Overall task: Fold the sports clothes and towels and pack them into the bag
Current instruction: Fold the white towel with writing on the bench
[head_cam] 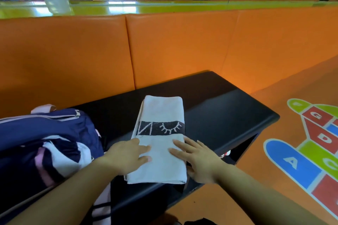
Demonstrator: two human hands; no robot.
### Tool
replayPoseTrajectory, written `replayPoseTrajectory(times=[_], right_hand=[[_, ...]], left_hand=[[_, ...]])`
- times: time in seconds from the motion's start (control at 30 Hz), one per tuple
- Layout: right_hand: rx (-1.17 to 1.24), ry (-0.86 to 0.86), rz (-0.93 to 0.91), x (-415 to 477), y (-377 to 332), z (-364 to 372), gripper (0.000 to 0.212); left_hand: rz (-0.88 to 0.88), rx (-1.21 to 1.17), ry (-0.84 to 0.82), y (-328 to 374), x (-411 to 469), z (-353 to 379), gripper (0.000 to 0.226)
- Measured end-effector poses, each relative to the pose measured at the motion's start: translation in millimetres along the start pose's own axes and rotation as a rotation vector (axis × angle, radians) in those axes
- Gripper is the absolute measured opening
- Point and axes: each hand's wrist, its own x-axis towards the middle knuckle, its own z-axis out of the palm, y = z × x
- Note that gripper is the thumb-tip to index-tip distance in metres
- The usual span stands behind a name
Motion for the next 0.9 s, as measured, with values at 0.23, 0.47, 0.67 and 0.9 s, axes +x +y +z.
replayPoseTrajectory(times=[0.23, 0.47, 0.67, 0.9], right_hand=[[-0.07, 0.001, -0.019, -4.5, 2.4, 10.1, 0.077], [0.44, 0.053, 0.045, -8.0, -6.5, -11.7, 0.039], [1.068, 0.185, 0.24, 1.2, -1.7, -20.2, 0.032], [1.109, 0.344, 0.374, 16.7, -2.3, -32.0, 0.046]], left_hand=[[0.182, 0.024, 0.111, -22.5, -11.1, 23.8, 0.09], [0.15, -0.514, 0.073, -25.5, -26.1, 22.0, 0.113], [-0.05, -1.165, 0.085, -24.5, -38.9, 17.6, 0.083], [0.004, -1.039, 0.126, -13.8, -28.0, 8.7, 0.03]])
